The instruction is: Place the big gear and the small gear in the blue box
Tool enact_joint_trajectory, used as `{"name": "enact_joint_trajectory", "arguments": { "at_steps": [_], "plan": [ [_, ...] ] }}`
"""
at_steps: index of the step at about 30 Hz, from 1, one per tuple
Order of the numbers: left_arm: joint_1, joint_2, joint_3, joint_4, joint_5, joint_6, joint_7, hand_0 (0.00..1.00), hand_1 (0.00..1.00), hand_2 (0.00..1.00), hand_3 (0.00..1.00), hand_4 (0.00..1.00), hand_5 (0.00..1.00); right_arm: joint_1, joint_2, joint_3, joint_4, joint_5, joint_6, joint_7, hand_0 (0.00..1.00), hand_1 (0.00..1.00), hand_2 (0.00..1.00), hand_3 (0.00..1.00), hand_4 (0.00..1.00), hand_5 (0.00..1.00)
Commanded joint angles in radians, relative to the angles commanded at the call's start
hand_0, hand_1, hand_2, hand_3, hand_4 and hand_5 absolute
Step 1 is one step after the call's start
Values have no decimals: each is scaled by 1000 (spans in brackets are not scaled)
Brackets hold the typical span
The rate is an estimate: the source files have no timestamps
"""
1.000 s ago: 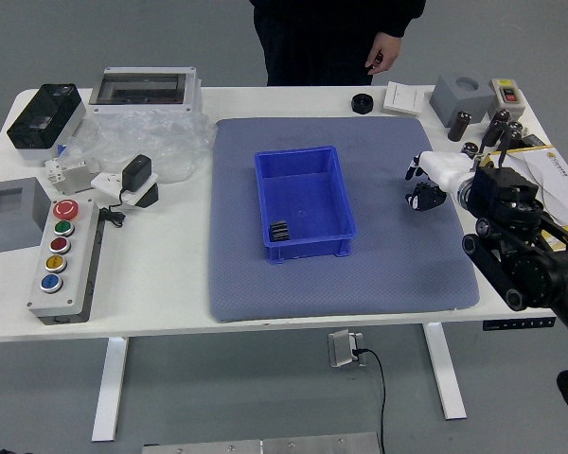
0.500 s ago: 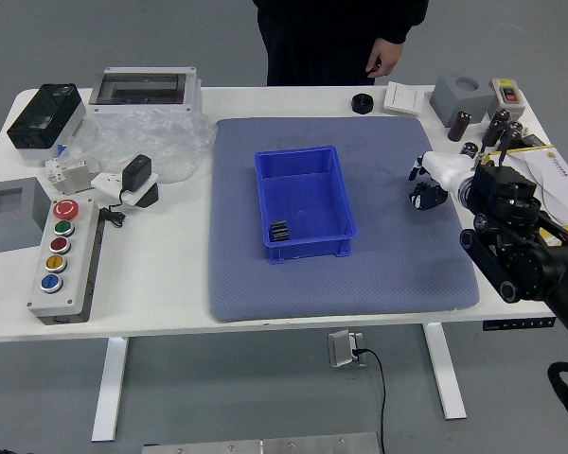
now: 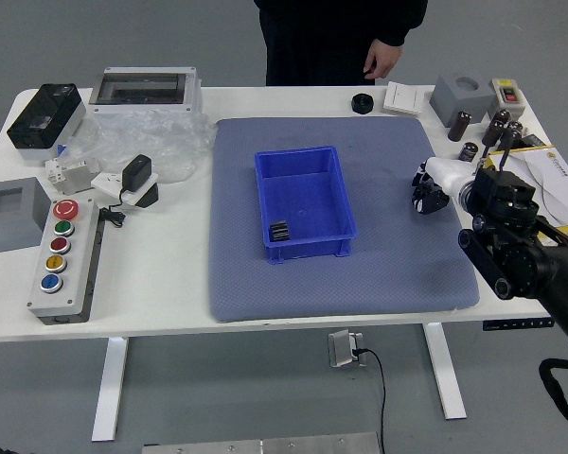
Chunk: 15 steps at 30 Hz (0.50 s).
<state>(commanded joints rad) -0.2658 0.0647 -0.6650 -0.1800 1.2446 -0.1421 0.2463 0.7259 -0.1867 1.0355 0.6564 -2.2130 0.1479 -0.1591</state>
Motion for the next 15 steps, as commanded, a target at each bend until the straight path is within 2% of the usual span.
{"name": "enact_joint_trajectory", "arguments": {
  "at_steps": [3,4,8,9,14,15],
  "plan": [
    [0,0,0,0,0,0,0,791,760,755,678,551,254,0,3,1,-5,-6,-12,1,781,704,773,687,590,175],
    [0,-1,0,0,1,0,0,791,760,756,677,551,254,-1,4,1,-7,-9,-16,1,699,608,673,660,570,165],
    [1,-1,0,0,2,0,0,791,760,756,677,551,254,-3,7,0,-11,-15,-22,0,699,608,673,660,570,165],
    [1,-1,0,0,3,0,0,791,761,755,678,552,255,-3,8,0,-12,-16,-23,-1,671,567,629,650,559,159],
    [1,-1,1,0,3,0,0,791,761,755,678,552,255,-6,11,-2,-14,-23,-29,-4,671,567,629,650,559,159],
    [1,-1,1,0,3,0,0,791,760,756,678,551,254,-7,11,-2,-15,-25,-31,-5,617,499,558,631,541,141]
  ]
}}
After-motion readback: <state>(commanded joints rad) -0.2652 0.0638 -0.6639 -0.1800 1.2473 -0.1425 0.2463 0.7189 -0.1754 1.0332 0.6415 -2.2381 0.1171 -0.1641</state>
